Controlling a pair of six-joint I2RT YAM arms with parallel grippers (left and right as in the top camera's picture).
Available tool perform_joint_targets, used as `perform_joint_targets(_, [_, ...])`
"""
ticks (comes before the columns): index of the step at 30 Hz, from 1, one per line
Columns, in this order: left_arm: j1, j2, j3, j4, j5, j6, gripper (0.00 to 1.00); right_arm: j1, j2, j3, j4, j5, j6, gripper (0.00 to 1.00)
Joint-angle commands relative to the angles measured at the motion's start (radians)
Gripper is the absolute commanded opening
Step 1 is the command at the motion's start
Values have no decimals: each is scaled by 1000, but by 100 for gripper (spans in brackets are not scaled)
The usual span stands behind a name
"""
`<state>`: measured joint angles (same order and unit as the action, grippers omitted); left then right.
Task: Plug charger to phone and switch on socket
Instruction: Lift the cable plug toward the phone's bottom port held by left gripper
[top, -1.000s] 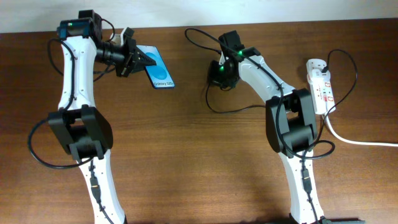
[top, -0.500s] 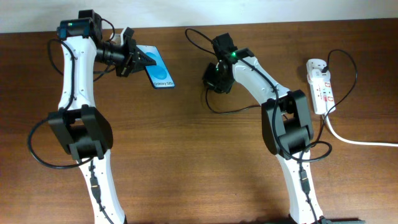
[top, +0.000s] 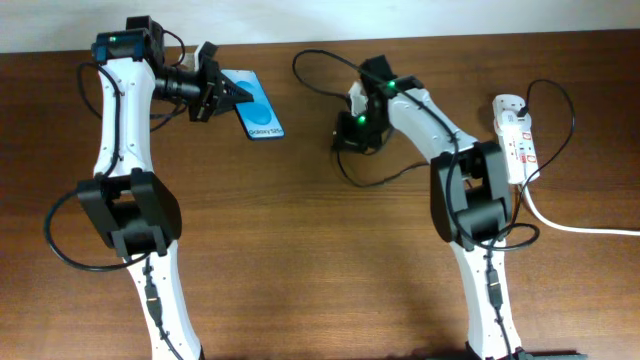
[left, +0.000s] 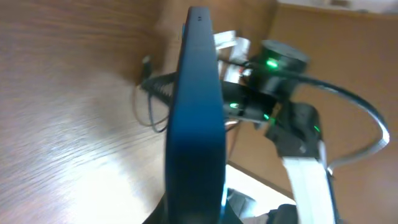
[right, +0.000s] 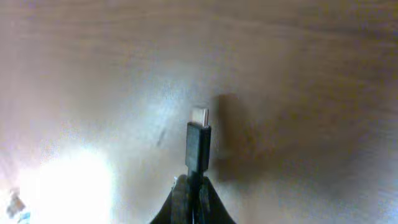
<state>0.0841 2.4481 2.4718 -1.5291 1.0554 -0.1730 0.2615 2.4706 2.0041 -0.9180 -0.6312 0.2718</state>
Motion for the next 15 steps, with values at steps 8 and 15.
perform_joint_targets(8, [-6,-13,12,-37,494,325,0,-71,-439,-7,-337,-345,-485,5])
perform_joint_targets(15, [-6,-13,12,-68,501,349,0,-73,-694,-204,-366,-323,-521,5])
